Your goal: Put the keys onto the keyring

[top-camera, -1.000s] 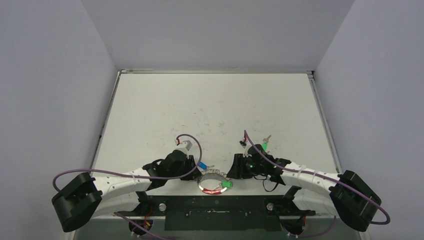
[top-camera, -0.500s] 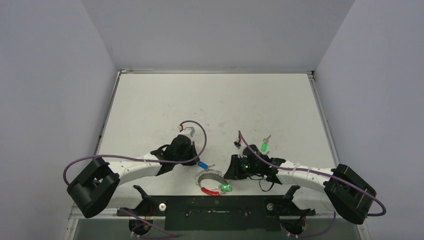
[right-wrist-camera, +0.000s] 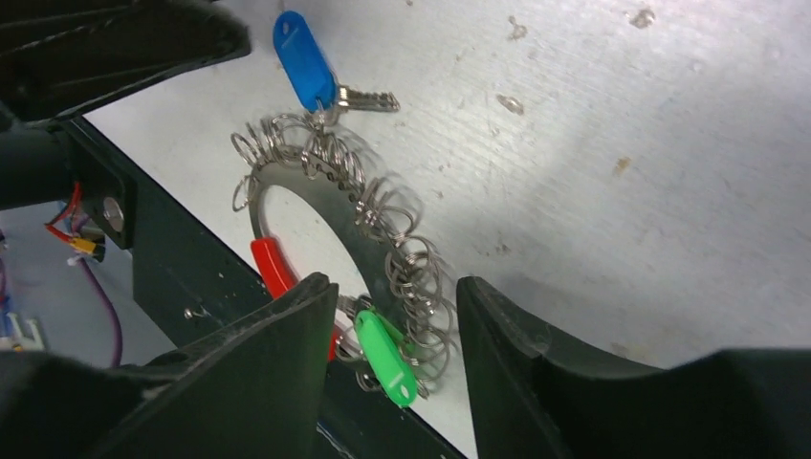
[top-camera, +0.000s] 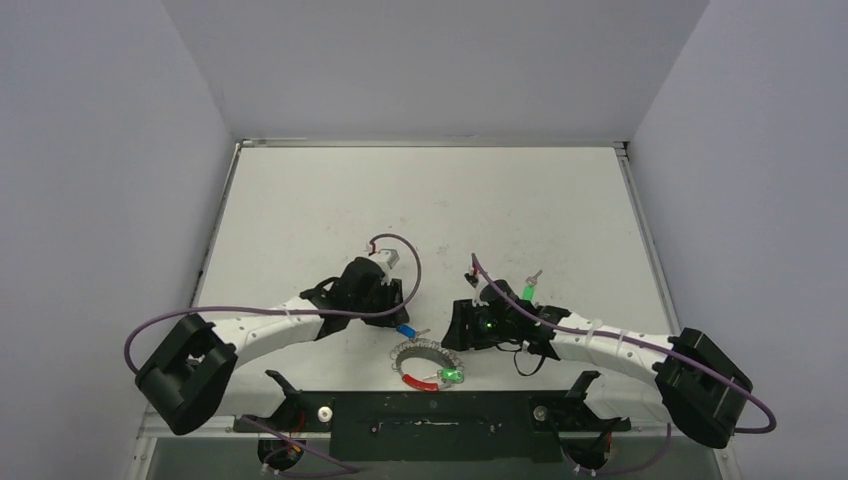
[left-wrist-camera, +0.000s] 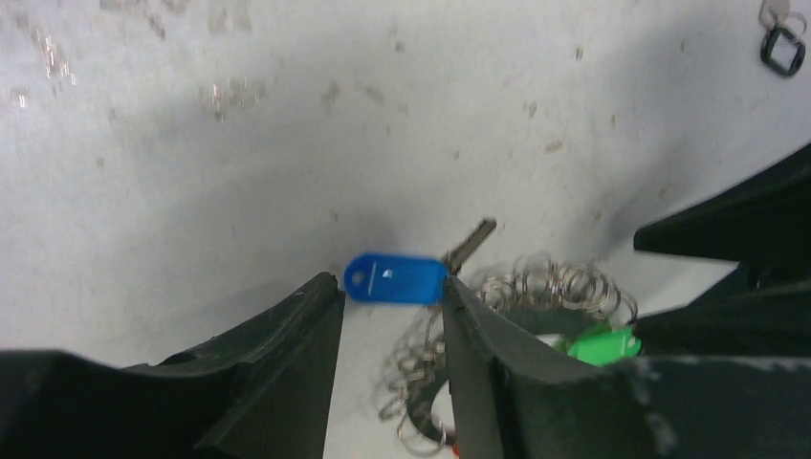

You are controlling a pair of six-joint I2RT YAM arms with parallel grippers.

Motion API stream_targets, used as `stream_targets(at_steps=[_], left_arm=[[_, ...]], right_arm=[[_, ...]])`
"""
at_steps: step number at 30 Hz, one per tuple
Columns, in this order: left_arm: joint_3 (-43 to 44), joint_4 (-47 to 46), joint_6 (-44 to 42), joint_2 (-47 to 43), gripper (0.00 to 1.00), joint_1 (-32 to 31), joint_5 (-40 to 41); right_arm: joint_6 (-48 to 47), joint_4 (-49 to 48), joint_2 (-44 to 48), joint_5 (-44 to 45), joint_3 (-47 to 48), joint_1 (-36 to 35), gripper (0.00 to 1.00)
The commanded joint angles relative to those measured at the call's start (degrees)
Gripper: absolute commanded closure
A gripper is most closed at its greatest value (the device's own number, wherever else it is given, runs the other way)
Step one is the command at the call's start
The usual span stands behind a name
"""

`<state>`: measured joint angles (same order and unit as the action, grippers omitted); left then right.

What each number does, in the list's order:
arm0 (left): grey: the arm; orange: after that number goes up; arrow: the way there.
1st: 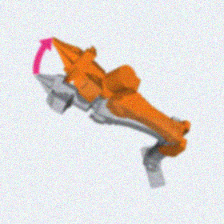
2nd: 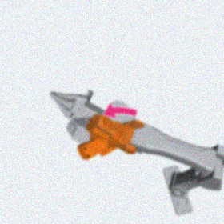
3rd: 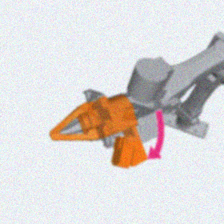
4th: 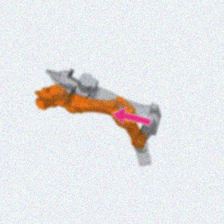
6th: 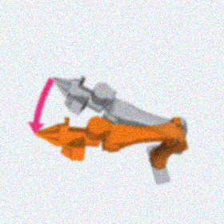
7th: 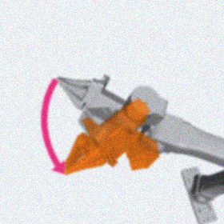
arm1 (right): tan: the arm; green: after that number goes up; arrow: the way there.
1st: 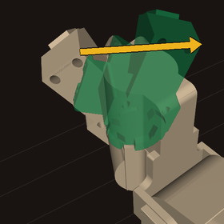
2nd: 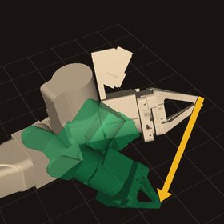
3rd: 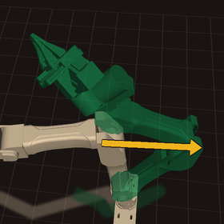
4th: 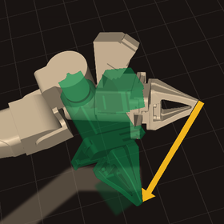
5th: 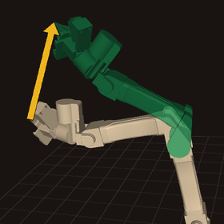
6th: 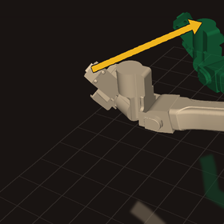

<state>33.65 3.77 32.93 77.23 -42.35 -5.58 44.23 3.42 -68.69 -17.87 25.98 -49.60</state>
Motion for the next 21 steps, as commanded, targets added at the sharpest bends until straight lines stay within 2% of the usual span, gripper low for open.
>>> stream_targets(at_steps=[1, 4, 10, 14, 17, 21], left_arm=[[-5.3, 6.9, 4.0, -10.5, 0.57, -1.3, -2.9], [-9.2, 10.9, 8.8, -17.6, 0.52, -3.5, -3.4], [-15.1, 12.8, 18.1, -27.3, 0.49, -11.3, -3.0], [-17.6, 9.6, 20.8, -26.6, 0.6, -12.7, -3.2], [-17.9, 7.8, 20.7, -24.3, 0.7, -12.8, -1.5], [-17.3, 2.5, 19.9, -19.5, 0.78, -12.8, 0.4]], right_arm=[[-1.6, 6.5, 4.6, 2.9, 0.1, -0.5, 0.47], [-0.3, 7.5, 6.5, 1.6, -2.1, -0.7, 0.41], [3.4, 6.2, 8.8, -1.5, -6.8, -1.9, 0.43], [5.7, 2.9, 8.0, -2.3, -8.4, -3.5, 0.48], [7.3, -0.5, 6.5, -2.2, -8.7, -4.8, 0.58], [8.1, -3.0, 4.1, -0.8, -8.0, -6.2, 0.71]])
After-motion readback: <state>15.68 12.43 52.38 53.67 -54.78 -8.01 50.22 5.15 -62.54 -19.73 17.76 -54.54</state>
